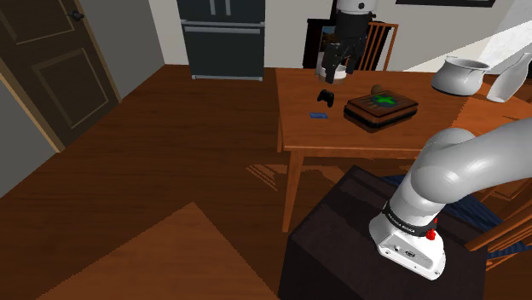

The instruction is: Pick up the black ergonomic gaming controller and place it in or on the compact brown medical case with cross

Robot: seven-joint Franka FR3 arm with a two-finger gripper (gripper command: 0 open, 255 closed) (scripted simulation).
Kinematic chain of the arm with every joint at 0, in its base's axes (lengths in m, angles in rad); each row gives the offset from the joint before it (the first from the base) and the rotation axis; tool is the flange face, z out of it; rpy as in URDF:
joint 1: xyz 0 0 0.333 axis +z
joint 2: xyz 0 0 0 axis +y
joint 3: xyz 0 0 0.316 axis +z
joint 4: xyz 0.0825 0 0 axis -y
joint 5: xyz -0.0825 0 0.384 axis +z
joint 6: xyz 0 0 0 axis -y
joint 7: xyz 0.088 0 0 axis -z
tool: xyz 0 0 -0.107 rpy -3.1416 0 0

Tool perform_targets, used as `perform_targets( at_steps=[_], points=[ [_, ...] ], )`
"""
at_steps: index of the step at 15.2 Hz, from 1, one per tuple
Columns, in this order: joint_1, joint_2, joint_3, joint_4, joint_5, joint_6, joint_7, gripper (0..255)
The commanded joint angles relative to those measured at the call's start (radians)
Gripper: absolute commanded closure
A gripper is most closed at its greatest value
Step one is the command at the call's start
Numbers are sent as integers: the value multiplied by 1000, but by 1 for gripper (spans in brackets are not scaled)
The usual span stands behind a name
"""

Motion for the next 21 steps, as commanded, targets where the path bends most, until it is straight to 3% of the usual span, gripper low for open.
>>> perform_targets(
  at_steps=[1, 12, 21],
  points=[
    [0, 0, 0, 0, 0, 0, 0, 0],
    [-73, 240, -198, 32, -61, 209, -166, 0],
    [-113, 514, -345, 162, -25, 342, -319, 0]
  ],
)
